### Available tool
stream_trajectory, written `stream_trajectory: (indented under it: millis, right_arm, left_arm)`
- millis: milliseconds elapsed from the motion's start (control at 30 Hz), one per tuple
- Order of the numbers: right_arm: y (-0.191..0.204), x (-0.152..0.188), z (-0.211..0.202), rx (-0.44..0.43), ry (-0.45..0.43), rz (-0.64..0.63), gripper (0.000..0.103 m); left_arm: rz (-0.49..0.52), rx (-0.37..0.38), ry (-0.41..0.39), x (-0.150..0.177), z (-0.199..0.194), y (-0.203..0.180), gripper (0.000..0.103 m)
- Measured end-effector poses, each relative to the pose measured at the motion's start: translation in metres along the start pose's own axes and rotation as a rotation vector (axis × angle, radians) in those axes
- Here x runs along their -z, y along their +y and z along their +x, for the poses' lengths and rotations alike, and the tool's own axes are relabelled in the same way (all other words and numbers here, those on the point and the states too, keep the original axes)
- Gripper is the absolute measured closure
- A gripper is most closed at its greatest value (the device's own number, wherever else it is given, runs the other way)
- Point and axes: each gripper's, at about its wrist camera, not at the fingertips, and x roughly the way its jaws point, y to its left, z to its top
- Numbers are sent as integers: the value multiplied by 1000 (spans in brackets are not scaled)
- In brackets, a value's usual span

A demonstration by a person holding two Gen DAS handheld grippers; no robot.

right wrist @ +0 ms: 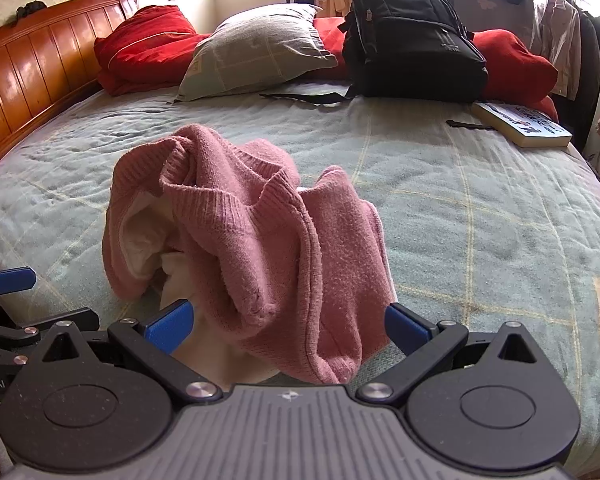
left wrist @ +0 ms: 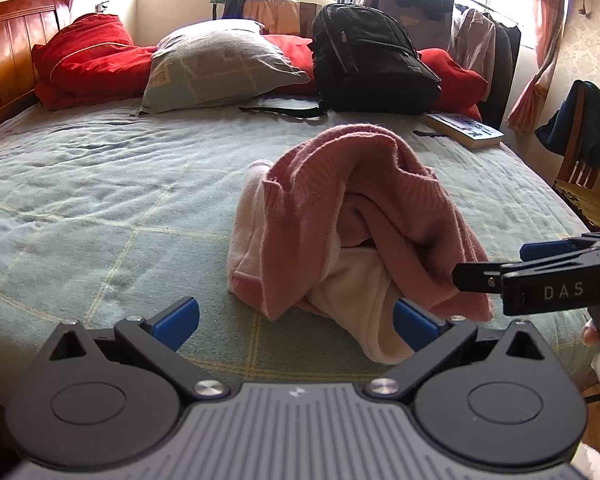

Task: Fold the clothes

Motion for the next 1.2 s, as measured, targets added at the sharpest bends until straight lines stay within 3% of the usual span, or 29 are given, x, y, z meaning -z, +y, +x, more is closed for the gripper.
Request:
stream_trajectory:
  millis: [567, 1200]
  right_arm:
    - [-3, -6, -4, -8, -19, 13, 0]
    - [-13, -1, 5, -26, 7, 69, 0]
  left_arm:
    - [-1, -7, -12, -5, 0, 0, 1]
    - [43, -9, 28, -4, 9, -11, 1]
